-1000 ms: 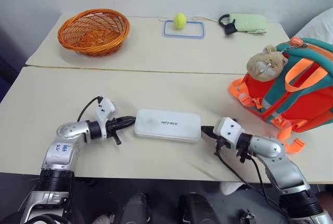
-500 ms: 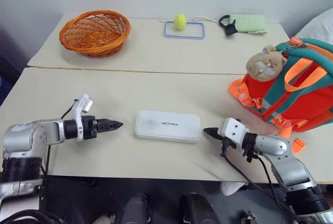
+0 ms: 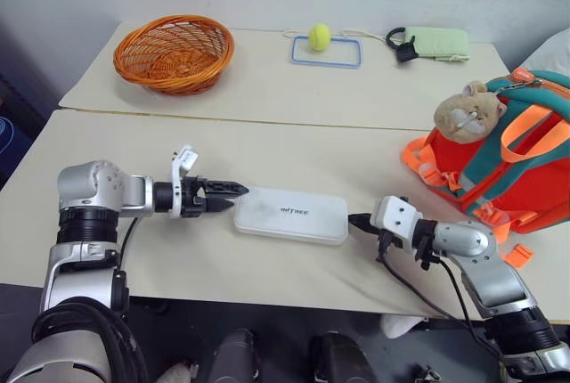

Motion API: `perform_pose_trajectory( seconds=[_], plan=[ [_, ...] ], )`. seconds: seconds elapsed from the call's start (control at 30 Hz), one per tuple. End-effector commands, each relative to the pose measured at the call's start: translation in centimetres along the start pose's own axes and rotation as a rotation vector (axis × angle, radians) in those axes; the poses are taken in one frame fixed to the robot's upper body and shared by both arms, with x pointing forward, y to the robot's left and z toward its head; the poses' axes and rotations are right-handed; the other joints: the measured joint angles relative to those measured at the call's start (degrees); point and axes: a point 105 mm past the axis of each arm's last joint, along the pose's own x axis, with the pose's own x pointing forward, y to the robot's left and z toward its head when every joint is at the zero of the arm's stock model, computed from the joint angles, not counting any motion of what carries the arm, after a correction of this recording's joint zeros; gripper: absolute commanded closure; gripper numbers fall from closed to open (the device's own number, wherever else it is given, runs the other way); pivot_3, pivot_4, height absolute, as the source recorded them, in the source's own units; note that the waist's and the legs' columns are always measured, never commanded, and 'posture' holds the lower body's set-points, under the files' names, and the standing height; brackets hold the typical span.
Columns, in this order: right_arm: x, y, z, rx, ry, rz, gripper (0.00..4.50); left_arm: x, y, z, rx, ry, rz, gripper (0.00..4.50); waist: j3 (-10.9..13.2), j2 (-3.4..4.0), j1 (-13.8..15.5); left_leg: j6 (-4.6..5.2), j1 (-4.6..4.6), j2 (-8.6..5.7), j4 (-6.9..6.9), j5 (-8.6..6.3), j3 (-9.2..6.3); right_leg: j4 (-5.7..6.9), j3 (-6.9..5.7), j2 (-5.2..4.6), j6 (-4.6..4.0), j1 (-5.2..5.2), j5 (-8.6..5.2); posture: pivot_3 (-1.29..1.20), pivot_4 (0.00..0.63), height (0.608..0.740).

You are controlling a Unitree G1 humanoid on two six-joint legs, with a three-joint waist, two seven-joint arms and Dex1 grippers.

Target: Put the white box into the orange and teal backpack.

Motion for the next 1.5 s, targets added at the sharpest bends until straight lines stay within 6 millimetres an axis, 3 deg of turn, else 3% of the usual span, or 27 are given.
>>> perform_pose_trajectory(
  seconds=[0.03,0.27,0.37,0.5,0.67,0.8,0.9,1.03,1.13,1.2,1.33,1.5],
  plan=[
    [0.4,-0.3,0.9,-0.036,-0.036,0.003,4.50,2.0,0.7,-2.2,-0.075,0.120,0.001,0.03,0.0,0.00,-0.1,0.00,0.00,0.01,0.00,0.00,0.01,0.00,0.00,0.00,0.00,0.00,0.00,0.00,0.150,0.740],
    [1.3,-0.1,1.2,-0.047,-0.066,0.006,4.50,3.4,-1.0,-2.1,-0.093,0.166,-0.095,0.03,0.0,0.00,-0.1,-0.01,0.02,0.01,0.04,0.01,0.01,0.01,0.00,0.01,0.01,0.02,0.00,0.00,0.150,0.740],
    [1.4,0.2,1.3,-0.041,-0.076,0.008,4.50,3.7,-1.8,-2.4,-0.070,0.194,-0.139,0.59,0.0,0.00,-0.2,-0.01,0.01,0.01,0.03,0.01,0.01,-0.01,0.00,0.01,0.01,0.02,0.00,0.00,0.150,0.740],
    [1.2,0.4,1.3,-0.027,-0.084,0.003,4.50,3.7,-2.3,-2.7,-0.052,0.213,-0.167,1.86,0.0,-0.02,-0.3,-0.03,-0.02,0.06,0.03,0.02,0.01,-0.01,0.01,0.06,0.00,-0.02,0.00,0.00,0.150,0.740],
    [-0.8,0.4,0.7,0.059,-0.096,-0.044,4.50,3.3,-3.6,-2.3,-0.003,0.187,-0.230,3.15,0.0,-0.02,-0.2,-0.05,-0.03,0.08,0.03,0.03,0.01,-0.02,0.02,0.08,0.00,-0.01,0.00,0.00,0.150,0.740],
    [-4.1,0.6,0.5,0.134,-0.119,-0.143,3.31,2.1,-5.2,-0.5,0.154,-0.007,-0.341,3.26,0.0,-0.03,-0.2,-0.05,-0.10,0.08,-0.04,0.02,-0.01,-0.10,0.01,0.07,0.00,-0.06,0.00,0.00,0.150,0.740],
    [-8.4,0.8,-0.6,0.239,-0.100,-0.319,2.27,-0.8,-7.3,0.5,0.350,-0.219,-0.461,3.26,0.0,-0.03,-0.2,-0.05,-0.18,0.11,-0.04,0.03,-0.03,-0.13,0.00,0.08,0.00,-0.11,0.00,0.00,0.150,0.740],
    [-13.4,1.2,-2.1,0.346,-0.043,-0.530,0.82,-2.6,-8.8,-0.7,0.555,-0.294,-0.488,3.26,0.0,-0.04,-0.4,-0.08,-0.06,0.15,-0.06,0.03,0.00,-0.18,0.03,0.10,0.00,0.02,0.00,0.00,0.150,0.740],
    [-16.9,1.8,-3.0,0.391,-0.037,-0.703,0.02,-2.9,-8.0,-2.0,0.698,-0.303,-0.407,3.26,0.0,0.11,-0.3,-0.14,0.13,0.14,-0.28,-0.01,0.03,-0.29,0.09,0.11,0.00,0.15,-0.01,0.00,0.150,0.740],
    [-18.3,0.8,-3.2,0.394,-0.070,-0.817,0.02,-2.8,-7.5,-2.3,0.797,-0.319,-0.379,3.26,0.0,0.09,-0.4,-0.19,0.16,0.16,-0.39,-0.02,0.02,-0.36,0.08,0.15,-0.03,0.15,-0.02,0.00,0.150,0.740],
    [-18.4,-2.1,-2.6,0.357,-0.152,-0.859,0.02,-3.0,-6.9,-1.8,0.849,-0.388,-0.370,3.26,0.0,0.07,-0.9,-0.13,0.14,0.16,-0.30,0.00,0.14,-0.35,0.18,0.15,-0.01,0.13,-0.01,0.00,0.150,0.740],
    [-14.0,-5.7,-1.0,0.374,-0.255,-0.742,0.02,-2.9,-5.7,-2.0,0.854,-0.388,-0.358,3.26,0.0,0.15,-1.7,-0.14,0.14,0.18,-0.37,0.00,0.12,-0.21,0.17,0.16,-0.03,0.00,-0.02,0.00,0.150,0.740]
  ],
)
